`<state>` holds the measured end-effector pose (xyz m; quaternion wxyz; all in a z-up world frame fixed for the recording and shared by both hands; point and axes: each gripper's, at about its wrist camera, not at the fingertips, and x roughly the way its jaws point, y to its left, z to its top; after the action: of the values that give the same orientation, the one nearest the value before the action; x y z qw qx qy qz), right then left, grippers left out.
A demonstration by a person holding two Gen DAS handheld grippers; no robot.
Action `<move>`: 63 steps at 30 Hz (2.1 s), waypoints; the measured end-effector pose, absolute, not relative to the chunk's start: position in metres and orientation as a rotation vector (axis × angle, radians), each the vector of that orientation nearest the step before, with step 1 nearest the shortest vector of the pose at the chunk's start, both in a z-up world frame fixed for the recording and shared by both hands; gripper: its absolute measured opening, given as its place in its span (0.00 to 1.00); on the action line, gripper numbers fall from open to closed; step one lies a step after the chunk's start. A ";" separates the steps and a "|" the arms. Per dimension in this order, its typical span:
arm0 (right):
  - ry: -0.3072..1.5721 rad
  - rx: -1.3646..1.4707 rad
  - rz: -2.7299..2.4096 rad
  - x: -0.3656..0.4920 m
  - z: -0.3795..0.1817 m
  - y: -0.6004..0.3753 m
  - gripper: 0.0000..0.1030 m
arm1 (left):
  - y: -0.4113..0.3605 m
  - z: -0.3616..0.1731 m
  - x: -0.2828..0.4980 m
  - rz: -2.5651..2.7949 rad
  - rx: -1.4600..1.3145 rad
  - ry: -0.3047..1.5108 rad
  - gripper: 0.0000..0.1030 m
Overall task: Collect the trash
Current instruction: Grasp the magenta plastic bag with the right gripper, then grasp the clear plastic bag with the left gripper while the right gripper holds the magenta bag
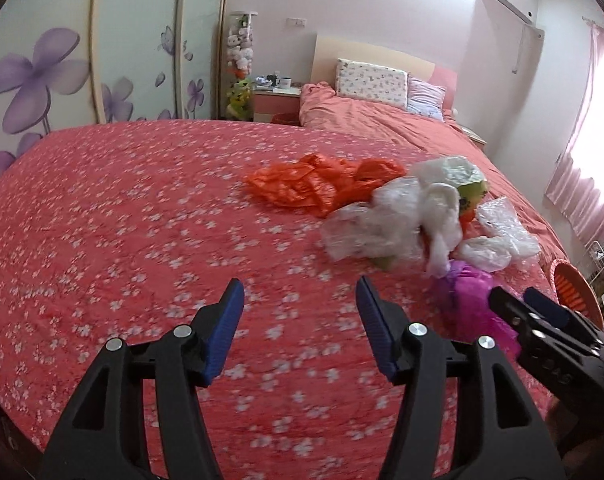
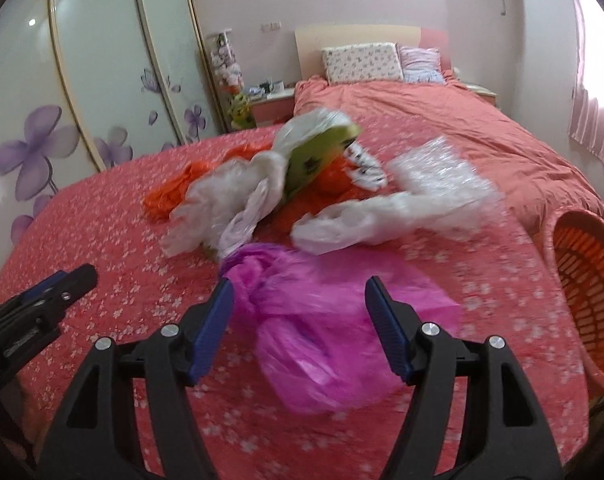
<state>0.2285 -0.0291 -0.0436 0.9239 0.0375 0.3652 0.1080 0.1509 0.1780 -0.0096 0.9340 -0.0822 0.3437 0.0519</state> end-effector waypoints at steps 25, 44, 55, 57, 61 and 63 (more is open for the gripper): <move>0.799 -0.009 0.219 0.231 -0.059 -0.012 0.36 | 0.176 -0.017 0.149 0.052 -0.207 0.740 0.57; 0.671 0.115 0.061 0.188 -0.022 -0.137 0.36 | 0.073 -0.012 0.177 -0.129 -0.115 0.748 0.57; 0.662 0.200 -0.055 0.188 -0.030 -0.210 0.36 | -0.016 -0.028 0.247 -0.262 -0.039 0.823 0.57; 0.662 0.217 -0.067 0.188 -0.032 -0.219 0.36 | -0.022 -0.034 0.255 -0.260 -0.011 0.831 0.57; 0.670 0.253 -0.090 0.192 -0.039 -0.238 0.36 | -0.029 -0.041 0.267 -0.249 0.049 0.840 0.60; 0.674 0.270 -0.095 0.194 -0.042 -0.244 0.36 | -0.033 -0.043 0.271 -0.256 0.057 0.845 0.61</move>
<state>0.1940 -0.2442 -0.0422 0.9337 0.1320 0.3296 -0.0465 0.2708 -0.0327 -0.0435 0.9037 0.0277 0.4089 -0.1238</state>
